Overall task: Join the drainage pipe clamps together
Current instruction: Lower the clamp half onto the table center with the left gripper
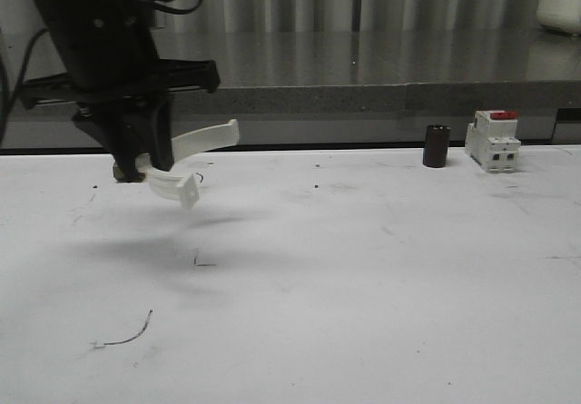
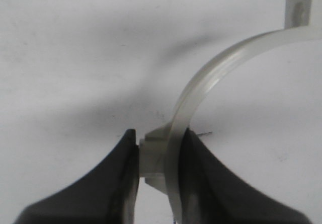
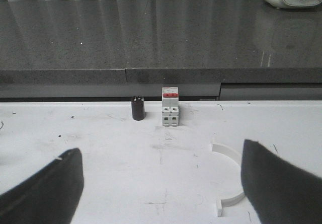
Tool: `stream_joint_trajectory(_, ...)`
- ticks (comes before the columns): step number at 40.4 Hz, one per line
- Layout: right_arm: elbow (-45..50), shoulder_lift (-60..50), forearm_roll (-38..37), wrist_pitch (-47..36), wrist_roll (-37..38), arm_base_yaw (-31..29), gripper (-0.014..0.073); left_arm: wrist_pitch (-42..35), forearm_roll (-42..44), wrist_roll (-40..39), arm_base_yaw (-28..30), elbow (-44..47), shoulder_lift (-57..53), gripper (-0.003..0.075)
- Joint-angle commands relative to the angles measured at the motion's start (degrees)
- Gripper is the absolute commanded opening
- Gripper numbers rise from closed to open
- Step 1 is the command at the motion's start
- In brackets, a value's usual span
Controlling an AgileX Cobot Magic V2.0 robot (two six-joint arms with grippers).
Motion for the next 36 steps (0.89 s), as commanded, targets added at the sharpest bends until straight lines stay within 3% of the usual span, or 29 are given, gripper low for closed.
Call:
stream_joint_trajectory(1, -2.04, 0.90, 0.16, -4.41, -0.53, -0.21, 0.0653, 0.76, -0.24, -2.72, -1.76, -4.86, 0.17, 0.0118)
stream_joint_trajectory(11, -2.04, 0.90, 0.16, -4.41, -0.53, -0.21, 0.0653, -2.25, -0.12, -6.14, -5.26, -6.89, 5.55, 0.0118)
stream_joint_trajectory(36, -2.04, 0.90, 0.16, -4.41, -0.53, -0.21, 0.0653, -3.81, -0.09, -12.27, -5.11, -6.89, 9.57, 0.0119)
